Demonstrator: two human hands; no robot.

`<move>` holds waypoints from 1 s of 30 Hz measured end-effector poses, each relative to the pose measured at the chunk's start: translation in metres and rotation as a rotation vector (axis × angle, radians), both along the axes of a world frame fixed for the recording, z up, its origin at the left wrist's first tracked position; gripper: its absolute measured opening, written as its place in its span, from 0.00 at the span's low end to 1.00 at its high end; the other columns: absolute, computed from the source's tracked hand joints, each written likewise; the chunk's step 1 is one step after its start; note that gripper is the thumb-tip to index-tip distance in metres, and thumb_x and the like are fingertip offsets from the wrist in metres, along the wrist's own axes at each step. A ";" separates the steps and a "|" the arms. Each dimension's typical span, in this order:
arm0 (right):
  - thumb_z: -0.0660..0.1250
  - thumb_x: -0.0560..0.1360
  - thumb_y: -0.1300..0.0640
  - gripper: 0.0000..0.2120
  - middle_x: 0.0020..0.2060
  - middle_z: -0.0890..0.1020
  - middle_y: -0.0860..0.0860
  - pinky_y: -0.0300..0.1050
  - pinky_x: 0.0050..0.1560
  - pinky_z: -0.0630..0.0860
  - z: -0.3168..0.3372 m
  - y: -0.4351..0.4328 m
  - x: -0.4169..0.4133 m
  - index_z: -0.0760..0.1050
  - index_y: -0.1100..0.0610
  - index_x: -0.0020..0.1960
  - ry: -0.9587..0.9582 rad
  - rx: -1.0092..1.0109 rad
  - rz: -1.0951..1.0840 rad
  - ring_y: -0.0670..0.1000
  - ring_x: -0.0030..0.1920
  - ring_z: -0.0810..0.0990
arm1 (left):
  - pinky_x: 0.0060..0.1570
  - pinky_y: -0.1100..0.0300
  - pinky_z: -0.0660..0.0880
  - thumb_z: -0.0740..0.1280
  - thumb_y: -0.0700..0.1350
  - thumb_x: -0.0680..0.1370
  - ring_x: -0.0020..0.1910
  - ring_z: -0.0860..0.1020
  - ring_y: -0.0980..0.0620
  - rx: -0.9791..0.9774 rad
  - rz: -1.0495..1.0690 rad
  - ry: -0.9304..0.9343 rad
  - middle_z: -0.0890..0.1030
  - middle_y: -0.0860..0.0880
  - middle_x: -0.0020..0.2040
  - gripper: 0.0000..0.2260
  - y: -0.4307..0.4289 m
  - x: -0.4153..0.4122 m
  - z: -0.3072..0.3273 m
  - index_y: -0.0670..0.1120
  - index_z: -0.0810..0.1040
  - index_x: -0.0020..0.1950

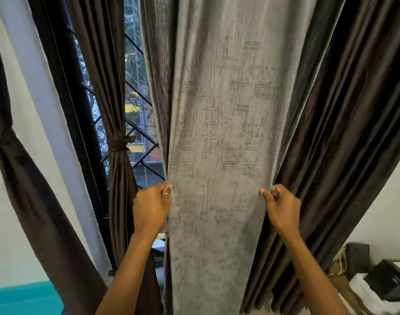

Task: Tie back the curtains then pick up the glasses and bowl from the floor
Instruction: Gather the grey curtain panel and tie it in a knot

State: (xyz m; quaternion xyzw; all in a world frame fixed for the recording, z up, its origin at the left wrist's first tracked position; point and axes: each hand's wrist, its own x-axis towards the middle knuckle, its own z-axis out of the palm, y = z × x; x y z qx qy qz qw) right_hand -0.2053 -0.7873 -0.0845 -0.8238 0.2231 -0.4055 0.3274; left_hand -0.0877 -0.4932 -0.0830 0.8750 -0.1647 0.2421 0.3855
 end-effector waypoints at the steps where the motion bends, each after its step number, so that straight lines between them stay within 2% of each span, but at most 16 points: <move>1: 0.72 0.77 0.57 0.21 0.25 0.71 0.47 0.39 0.28 0.65 -0.003 0.006 -0.002 0.63 0.51 0.32 -0.023 -0.005 -0.004 0.46 0.25 0.69 | 0.24 0.55 0.66 0.65 0.48 0.81 0.22 0.68 0.49 -0.010 0.000 0.007 0.68 0.50 0.22 0.22 -0.001 -0.001 0.000 0.50 0.63 0.28; 5: 0.72 0.77 0.58 0.24 0.24 0.67 0.43 0.30 0.27 0.63 -0.011 0.040 -0.005 0.60 0.45 0.33 -0.070 -0.109 0.044 0.45 0.25 0.70 | 0.26 0.55 0.63 0.65 0.47 0.81 0.22 0.67 0.51 -0.041 -0.019 0.027 0.66 0.51 0.22 0.24 -0.014 -0.014 0.001 0.50 0.60 0.28; 7: 0.72 0.77 0.57 0.22 0.25 0.65 0.42 0.30 0.28 0.64 -0.016 0.058 -0.001 0.61 0.47 0.34 -0.088 -0.130 0.091 0.43 0.29 0.73 | 0.26 0.54 0.64 0.65 0.47 0.82 0.23 0.68 0.51 -0.048 -0.051 0.029 0.66 0.51 0.23 0.23 -0.025 -0.023 0.000 0.50 0.62 0.28; 9: 0.72 0.77 0.57 0.18 0.27 0.66 0.41 0.30 0.30 0.62 -0.020 0.076 0.004 0.65 0.50 0.36 -0.105 -0.153 0.131 0.42 0.28 0.71 | 0.28 0.54 0.64 0.64 0.47 0.82 0.24 0.69 0.51 -0.060 -0.090 0.026 0.67 0.51 0.23 0.21 -0.036 -0.030 -0.003 0.48 0.65 0.29; 12: 0.71 0.77 0.60 0.09 0.33 0.74 0.43 0.39 0.36 0.71 -0.026 0.099 0.011 0.74 0.55 0.41 -0.123 -0.150 0.175 0.43 0.33 0.73 | 0.30 0.54 0.65 0.65 0.48 0.81 0.28 0.74 0.48 -0.045 -0.109 0.026 0.74 0.48 0.26 0.18 -0.047 -0.038 -0.006 0.46 0.69 0.31; 15: 0.69 0.78 0.61 0.05 0.37 0.79 0.47 0.44 0.39 0.75 -0.029 0.117 0.015 0.76 0.56 0.43 -0.097 -0.168 0.227 0.48 0.38 0.77 | 0.31 0.57 0.62 0.64 0.49 0.81 0.29 0.75 0.49 -0.037 -0.117 0.023 0.76 0.49 0.27 0.17 -0.051 -0.044 -0.005 0.49 0.70 0.32; 16: 0.69 0.78 0.61 0.05 0.37 0.79 0.47 0.42 0.39 0.74 -0.029 0.122 0.016 0.76 0.56 0.43 -0.086 -0.173 0.248 0.48 0.38 0.78 | 0.32 0.58 0.62 0.64 0.49 0.81 0.28 0.74 0.51 -0.046 -0.127 0.026 0.74 0.51 0.26 0.17 -0.052 -0.045 -0.005 0.50 0.70 0.32; 19: 0.67 0.78 0.64 0.07 0.37 0.77 0.44 0.29 0.40 0.67 -0.028 0.136 0.017 0.76 0.55 0.43 -0.071 -0.166 0.296 0.43 0.38 0.74 | 0.31 0.60 0.63 0.65 0.48 0.81 0.27 0.72 0.56 -0.087 -0.161 0.050 0.73 0.53 0.26 0.16 -0.052 -0.049 -0.006 0.48 0.75 0.33; 23: 0.66 0.79 0.63 0.05 0.38 0.76 0.44 0.26 0.41 0.65 -0.031 0.146 0.019 0.77 0.55 0.45 -0.077 -0.144 0.293 0.41 0.38 0.73 | 0.32 0.61 0.64 0.65 0.47 0.81 0.28 0.73 0.57 -0.092 -0.175 0.064 0.74 0.55 0.27 0.13 -0.050 -0.053 -0.003 0.48 0.78 0.36; 25: 0.66 0.79 0.61 0.04 0.40 0.80 0.46 0.28 0.41 0.67 -0.032 0.146 0.018 0.79 0.56 0.47 -0.086 -0.142 0.293 0.42 0.39 0.75 | 0.33 0.61 0.65 0.64 0.49 0.81 0.29 0.74 0.58 -0.081 -0.191 0.074 0.75 0.55 0.28 0.14 -0.049 -0.056 0.001 0.49 0.78 0.37; 28: 0.66 0.79 0.61 0.05 0.42 0.81 0.48 0.35 0.43 0.73 -0.034 0.144 0.015 0.80 0.56 0.51 -0.062 -0.112 0.318 0.45 0.42 0.79 | 0.31 0.63 0.70 0.63 0.62 0.79 0.30 0.77 0.59 -0.108 -0.204 0.115 0.78 0.54 0.28 0.19 -0.052 -0.066 0.010 0.50 0.78 0.36; 30: 0.64 0.81 0.60 0.06 0.39 0.80 0.48 0.32 0.42 0.71 -0.033 0.145 0.014 0.78 0.56 0.47 -0.050 -0.063 0.304 0.43 0.40 0.78 | 0.30 0.62 0.72 0.63 0.65 0.76 0.28 0.76 0.58 -0.063 -0.152 0.108 0.77 0.53 0.27 0.22 -0.059 -0.070 0.016 0.49 0.75 0.33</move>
